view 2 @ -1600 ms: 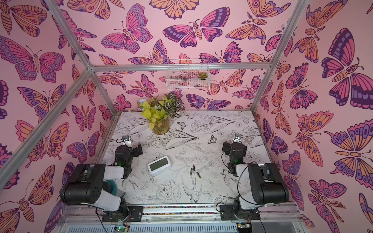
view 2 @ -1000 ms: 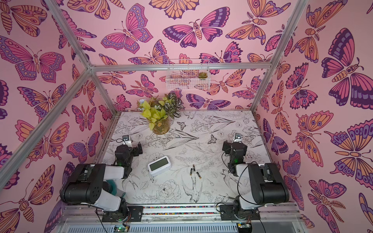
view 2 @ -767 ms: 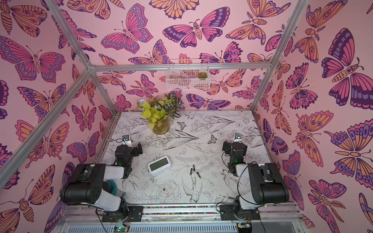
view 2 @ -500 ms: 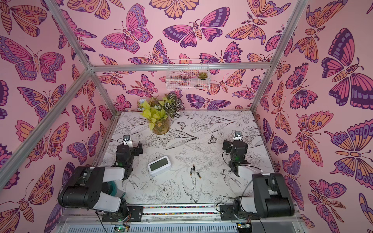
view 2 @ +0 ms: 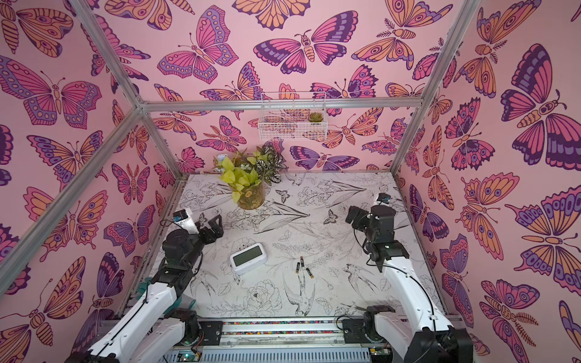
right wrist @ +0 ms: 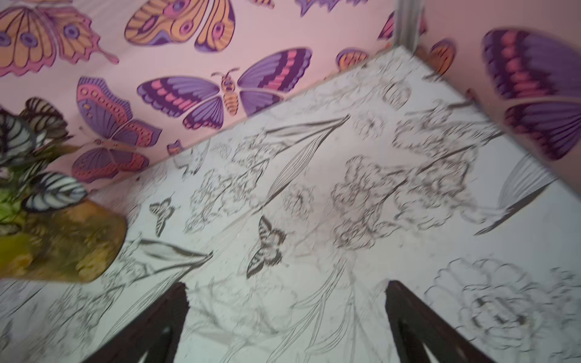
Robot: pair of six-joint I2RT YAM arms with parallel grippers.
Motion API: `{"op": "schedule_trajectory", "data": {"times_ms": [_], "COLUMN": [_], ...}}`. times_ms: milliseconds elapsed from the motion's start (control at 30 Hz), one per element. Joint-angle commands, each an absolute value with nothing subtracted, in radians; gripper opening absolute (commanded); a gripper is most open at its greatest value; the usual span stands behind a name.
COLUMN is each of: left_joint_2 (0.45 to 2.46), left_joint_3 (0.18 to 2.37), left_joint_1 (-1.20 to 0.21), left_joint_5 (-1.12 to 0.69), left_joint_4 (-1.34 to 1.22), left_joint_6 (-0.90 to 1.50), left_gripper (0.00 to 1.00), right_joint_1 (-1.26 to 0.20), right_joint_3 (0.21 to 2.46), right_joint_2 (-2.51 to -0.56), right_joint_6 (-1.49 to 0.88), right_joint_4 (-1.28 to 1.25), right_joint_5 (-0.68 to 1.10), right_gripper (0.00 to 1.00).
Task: Insert the battery into the alarm
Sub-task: Adjust the alarm at the center of the board.
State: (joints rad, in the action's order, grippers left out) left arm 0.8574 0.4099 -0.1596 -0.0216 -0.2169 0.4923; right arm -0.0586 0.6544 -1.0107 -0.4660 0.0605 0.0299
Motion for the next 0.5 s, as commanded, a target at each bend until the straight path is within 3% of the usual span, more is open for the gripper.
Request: {"op": "schedule_trajectory", "data": {"times_ms": [0, 167, 467], "left_joint_2": [0.86, 0.833, 0.862], "left_joint_3": [0.435, 0.378, 0.339], "left_joint_1": [-0.203, -0.237, -0.291], "left_joint_5": [-0.234, -0.28, -0.271], "left_joint_4": [0.037, 0.1, 0.182], "left_joint_6": [0.646, 0.697, 0.737], "left_gripper": [1.0, 1.0, 1.0], "right_joint_1": [-0.057, -0.083, -0.221], "right_joint_3": [0.636, 0.562, 0.447], "right_joint_2": [-0.995, -1.005, -0.985], "right_joint_6": [-0.527, -0.574, -0.541], "right_joint_4": [0.057, 0.037, -0.01], "right_joint_5": [0.299, 0.464, 0.393], "right_gripper": [0.99, 0.99, 0.99]}}
